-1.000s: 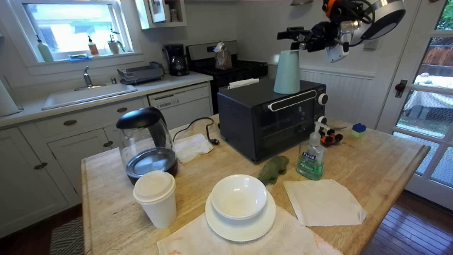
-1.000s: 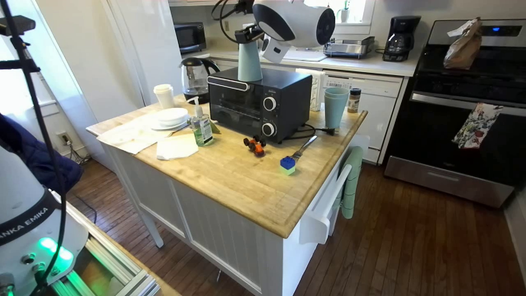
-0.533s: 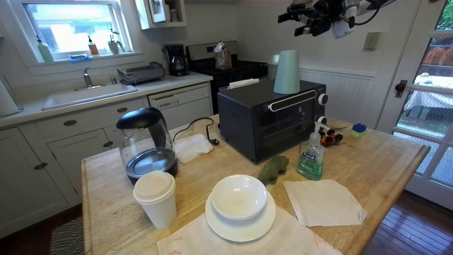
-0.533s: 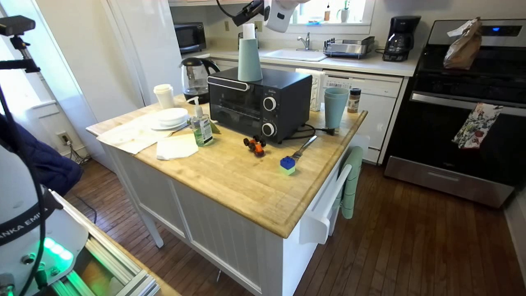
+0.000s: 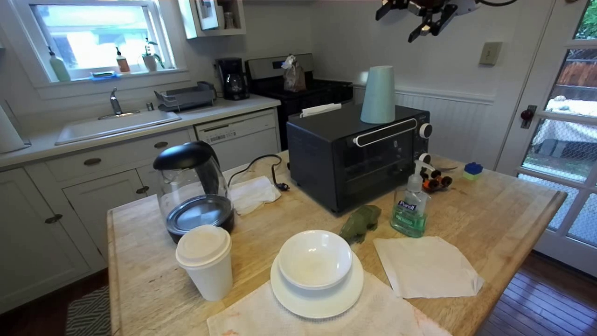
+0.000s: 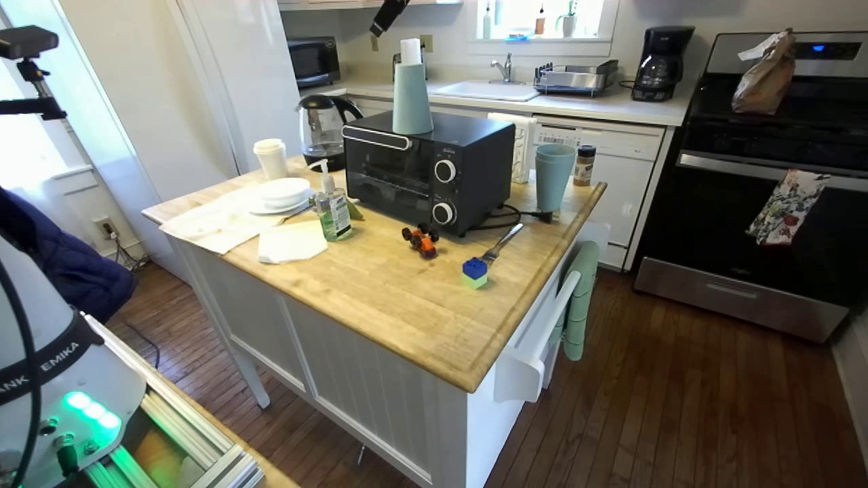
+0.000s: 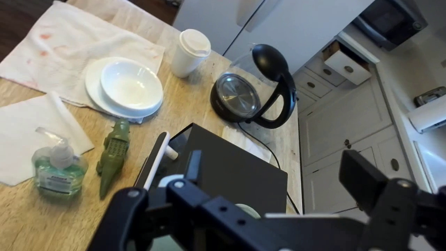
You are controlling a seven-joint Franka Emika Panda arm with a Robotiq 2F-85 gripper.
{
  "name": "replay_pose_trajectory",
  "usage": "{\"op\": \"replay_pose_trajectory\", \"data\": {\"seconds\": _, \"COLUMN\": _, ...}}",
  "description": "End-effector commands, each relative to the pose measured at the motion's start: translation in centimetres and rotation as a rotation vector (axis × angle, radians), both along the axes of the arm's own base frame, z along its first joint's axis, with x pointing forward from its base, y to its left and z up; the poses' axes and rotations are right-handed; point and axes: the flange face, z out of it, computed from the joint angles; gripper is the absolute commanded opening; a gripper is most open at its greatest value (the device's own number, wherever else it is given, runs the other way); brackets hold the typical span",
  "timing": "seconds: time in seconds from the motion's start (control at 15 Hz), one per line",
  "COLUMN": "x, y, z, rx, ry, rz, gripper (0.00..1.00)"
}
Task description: Pick up the blue cup and place it upside down on the black oven
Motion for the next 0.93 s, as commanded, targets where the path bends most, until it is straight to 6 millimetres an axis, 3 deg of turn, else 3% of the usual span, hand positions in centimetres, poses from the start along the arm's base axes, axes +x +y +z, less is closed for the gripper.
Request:
{"op": "replay_pose_trajectory", "data": {"seconds": 0.0, "x": -0.9, "y": 0.8, "z": 1.6, "rx": -0.168, "ry": -0.04, "rz": 0.1, "gripper": 1.0}}
{"op": "replay_pose_trajectory", "data": {"seconds": 0.87, "x": -1.8, "y": 3.9, "z": 4.2, "rx": -0.647, "ry": -0.28, "rz": 0.506, "gripper": 1.0}}
